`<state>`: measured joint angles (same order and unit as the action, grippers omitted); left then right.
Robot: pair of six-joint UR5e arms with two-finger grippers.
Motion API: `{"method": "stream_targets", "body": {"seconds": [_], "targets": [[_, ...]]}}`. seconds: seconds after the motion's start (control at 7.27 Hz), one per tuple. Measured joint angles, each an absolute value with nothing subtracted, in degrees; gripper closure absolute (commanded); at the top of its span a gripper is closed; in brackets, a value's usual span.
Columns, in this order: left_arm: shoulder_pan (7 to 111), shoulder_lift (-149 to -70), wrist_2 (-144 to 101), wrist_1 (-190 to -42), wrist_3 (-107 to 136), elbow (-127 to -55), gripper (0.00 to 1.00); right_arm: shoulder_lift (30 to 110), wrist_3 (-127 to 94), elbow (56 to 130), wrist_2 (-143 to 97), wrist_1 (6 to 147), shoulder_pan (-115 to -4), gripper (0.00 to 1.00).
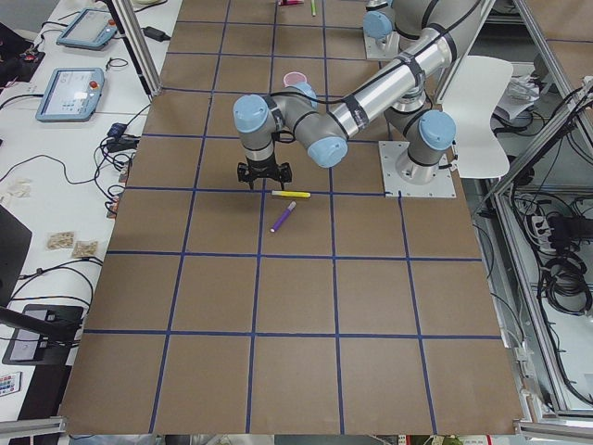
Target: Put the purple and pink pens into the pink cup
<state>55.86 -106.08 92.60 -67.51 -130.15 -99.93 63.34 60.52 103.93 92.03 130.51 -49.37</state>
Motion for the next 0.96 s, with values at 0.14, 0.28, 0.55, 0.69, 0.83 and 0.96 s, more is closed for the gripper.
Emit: {"method": "stream_targets", "body": {"seconds": [0.14, 0.28, 0.55, 0.69, 0.83, 0.96], "targets": [[54.10, -107.94, 92.73, -63.35, -134.97, -101.66, 0.00, 63.18, 60.77, 103.98, 92.02, 130.39, -49.34, 0.18], [52.96, -109.64, 92.73, -59.00, -139.02, -103.35, 0.00, 62.78, 60.97, 103.88, 92.06, 130.38, -49.32, 0.18], [52.30, -111.95, 92.27, -54.91, -142.96, -104.88, 0.00, 62.02, 61.03, 103.89, 92.12, 130.46, -49.31, 0.38], [52.12, -112.72, 92.05, -54.44, -144.41, -105.30, 0.00, 62.08, 61.08, 103.92, 92.11, 130.40, -49.32, 0.51], [51.85, -113.20, 91.78, -54.28, -145.31, -105.91, 0.00, 62.23, 61.11, 103.86, 92.11, 130.23, -49.41, 0.75], [51.64, -113.50, 91.58, -54.10, -145.65, -106.54, 0.00, 62.30, 61.17, 103.73, 92.17, 130.21, -49.52, 0.92]]}}
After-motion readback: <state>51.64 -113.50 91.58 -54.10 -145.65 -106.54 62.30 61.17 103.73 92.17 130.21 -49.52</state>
